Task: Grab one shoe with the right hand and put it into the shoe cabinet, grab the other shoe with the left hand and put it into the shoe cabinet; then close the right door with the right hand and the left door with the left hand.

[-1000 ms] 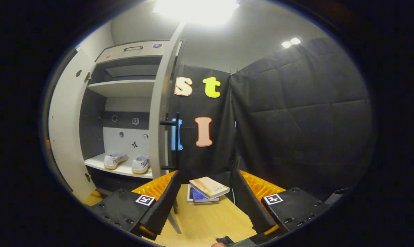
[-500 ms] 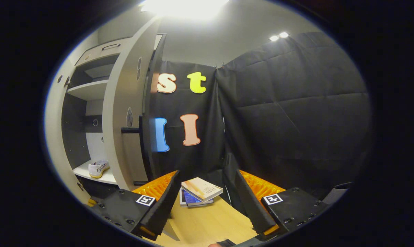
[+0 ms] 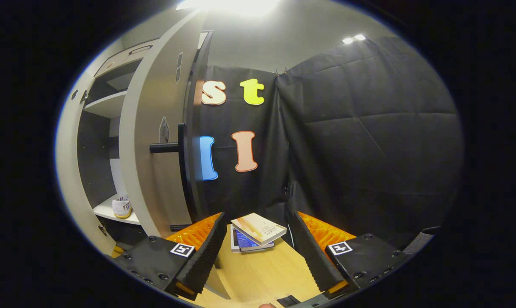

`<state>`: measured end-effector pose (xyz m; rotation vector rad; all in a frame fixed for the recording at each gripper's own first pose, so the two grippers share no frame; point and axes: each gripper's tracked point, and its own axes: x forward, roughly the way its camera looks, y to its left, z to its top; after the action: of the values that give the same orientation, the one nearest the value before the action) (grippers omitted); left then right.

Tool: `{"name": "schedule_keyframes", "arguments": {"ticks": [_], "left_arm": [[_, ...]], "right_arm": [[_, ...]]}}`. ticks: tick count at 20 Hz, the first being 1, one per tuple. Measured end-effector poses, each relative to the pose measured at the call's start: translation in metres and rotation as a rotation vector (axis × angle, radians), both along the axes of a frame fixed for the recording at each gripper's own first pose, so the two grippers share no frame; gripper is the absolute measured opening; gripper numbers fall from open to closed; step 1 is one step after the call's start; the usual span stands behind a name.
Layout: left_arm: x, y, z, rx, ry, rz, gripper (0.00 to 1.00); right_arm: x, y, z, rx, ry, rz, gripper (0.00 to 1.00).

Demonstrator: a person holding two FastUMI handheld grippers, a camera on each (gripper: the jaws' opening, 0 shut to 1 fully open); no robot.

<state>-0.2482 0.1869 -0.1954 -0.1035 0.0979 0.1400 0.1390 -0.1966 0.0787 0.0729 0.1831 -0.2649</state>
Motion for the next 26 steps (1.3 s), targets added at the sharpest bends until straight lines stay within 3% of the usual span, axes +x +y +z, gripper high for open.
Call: {"name": "schedule_keyframes", "arguments": {"ticks": [10, 16, 21, 26], "left_arm": [[0.012, 0.013, -0.006, -0.02, 0.003, 0.002, 0.96], [0.016, 0.012, -0.007, -0.028, 0.003, -0.016, 0.96], [0.018, 0.016, -0.008, -0.037, 0.006, -0.018, 0.96], [0.03, 0.015, -0.011, -0.043, 0.012, -0.022, 0.96]], "right_arm": [[-0.003, 0.014, 0.007, -0.033, 0.003, 0.022, 0.97], [-0.005, 0.053, 0.012, -0.032, -0.016, 0.115, 0.97], [-0.007, 0.064, 0.012, -0.029, -0.013, 0.124, 0.97], [-0.002, 0.095, 0.013, -0.018, -0.021, 0.199, 0.97]]}}
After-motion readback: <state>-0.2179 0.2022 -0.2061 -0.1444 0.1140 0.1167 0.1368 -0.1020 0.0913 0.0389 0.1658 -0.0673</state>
